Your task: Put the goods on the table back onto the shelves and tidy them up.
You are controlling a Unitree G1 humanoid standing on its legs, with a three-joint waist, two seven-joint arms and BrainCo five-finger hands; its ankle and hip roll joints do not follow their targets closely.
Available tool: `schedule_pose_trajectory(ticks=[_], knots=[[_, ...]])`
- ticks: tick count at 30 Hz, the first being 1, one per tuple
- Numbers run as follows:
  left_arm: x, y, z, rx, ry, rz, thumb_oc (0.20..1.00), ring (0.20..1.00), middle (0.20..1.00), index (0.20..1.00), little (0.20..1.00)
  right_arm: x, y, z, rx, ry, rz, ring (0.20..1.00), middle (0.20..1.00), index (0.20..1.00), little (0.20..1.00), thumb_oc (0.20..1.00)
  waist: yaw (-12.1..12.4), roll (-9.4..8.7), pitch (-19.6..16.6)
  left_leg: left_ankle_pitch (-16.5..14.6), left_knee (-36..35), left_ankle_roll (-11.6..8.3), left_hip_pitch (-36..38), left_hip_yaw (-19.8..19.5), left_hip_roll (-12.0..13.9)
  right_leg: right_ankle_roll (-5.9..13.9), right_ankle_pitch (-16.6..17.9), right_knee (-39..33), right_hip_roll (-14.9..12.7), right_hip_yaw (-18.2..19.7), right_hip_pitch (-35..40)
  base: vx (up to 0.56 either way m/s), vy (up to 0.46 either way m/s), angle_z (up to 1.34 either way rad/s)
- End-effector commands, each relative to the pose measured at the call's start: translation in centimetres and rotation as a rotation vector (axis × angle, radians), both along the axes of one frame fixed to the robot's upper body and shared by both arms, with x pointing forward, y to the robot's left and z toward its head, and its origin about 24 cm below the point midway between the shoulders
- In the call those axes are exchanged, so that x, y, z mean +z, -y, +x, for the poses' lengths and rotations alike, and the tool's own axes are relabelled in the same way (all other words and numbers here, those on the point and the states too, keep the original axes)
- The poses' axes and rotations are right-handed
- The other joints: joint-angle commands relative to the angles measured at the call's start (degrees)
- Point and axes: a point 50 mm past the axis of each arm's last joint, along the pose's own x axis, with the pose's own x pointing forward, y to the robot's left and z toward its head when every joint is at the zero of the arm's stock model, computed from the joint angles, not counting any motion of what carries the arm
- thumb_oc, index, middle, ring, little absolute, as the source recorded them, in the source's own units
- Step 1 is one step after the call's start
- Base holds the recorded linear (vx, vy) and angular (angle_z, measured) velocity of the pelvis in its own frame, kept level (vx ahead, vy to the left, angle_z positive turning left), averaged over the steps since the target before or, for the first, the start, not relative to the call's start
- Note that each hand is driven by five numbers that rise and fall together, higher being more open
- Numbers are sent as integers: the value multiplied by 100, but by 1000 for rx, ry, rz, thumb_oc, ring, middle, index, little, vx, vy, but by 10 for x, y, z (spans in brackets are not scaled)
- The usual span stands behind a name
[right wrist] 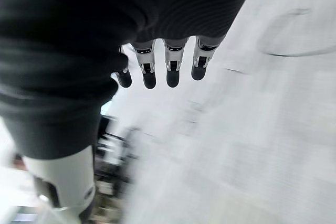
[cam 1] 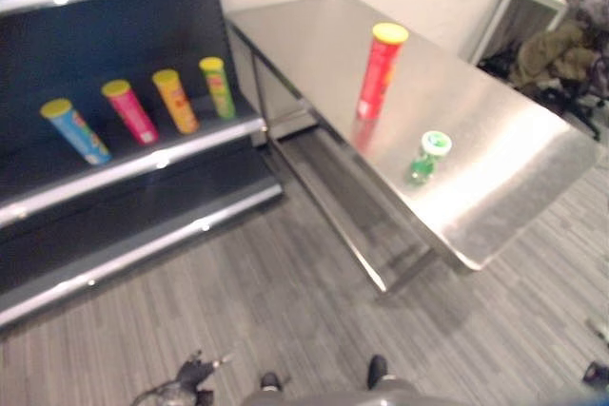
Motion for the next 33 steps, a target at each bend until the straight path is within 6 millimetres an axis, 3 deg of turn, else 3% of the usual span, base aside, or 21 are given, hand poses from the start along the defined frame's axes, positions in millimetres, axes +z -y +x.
schedule_pose_trajectory(ticks=[1, 2, 3, 5, 14, 33], knots=[[2, 8, 23, -54, 39, 10, 1000, 1000, 1000, 1000, 1000, 41, 14, 29, 31, 137, -135, 1000, 1000, 1000, 1000, 1000, 107, 348, 140, -286, 43, 39, -115, -354, -85, 383, -41, 781, -321, -348, -26, 0, 0, 5], [2, 8, 23, -54, 39, 10, 1000, 1000, 1000, 1000, 1000, 41, 14, 29, 31, 137, -135, 1000, 1000, 1000, 1000, 1000, 106, 348, 140, -286, 43, 39, -115, -354, -85, 383, -41, 781, -321, -348, -27, -12, -86, 10], [4, 9, 24, -103, 60, -6, 1000, 1000, 1000, 1000, 1000, 159, -27, 110, 542, 316, -494, 1000, 1000, 1000, 1000, 1000, 339, 287, 105, -266, 43, -40, -98, -368, -11, 357, -150, 651, -274, -495, 94, -26, -107, 6], [5, 10, 24, -104, 74, -14, 1000, 1000, 1000, 1000, 1000, 177, -47, 125, 670, 369, -527, 1000, 1000, 1000, 1000, 1000, 399, 281, 71, -242, 43, -75, -103, -394, 27, 333, -198, 598, -241, -556, 149, -15, -88, -20], [2, 12, 14, -113, 55, -27, 1000, 1000, 1000, 1000, 1000, 173, -84, 173, 902, 232, -554, 1000, 1000, 1000, 1000, 1000, 756, 307, 12, -78, 43, -210, -188, -553, 124, 209, -378, 399, -125, -806, 351, -9, -60, 19], [-4, 21, -2, -77, 23, -54, 1000, 1000, 1000, 1000, 1000, 147, -84, 203, 875, 52, -534, 1000, 1000, 1000, 1000, 1000, 1123, 473, -20, 116, 43, -357, -411, -969, 160, 86, -457, 85, 42, -1244, 647, 4, -37, 17]])
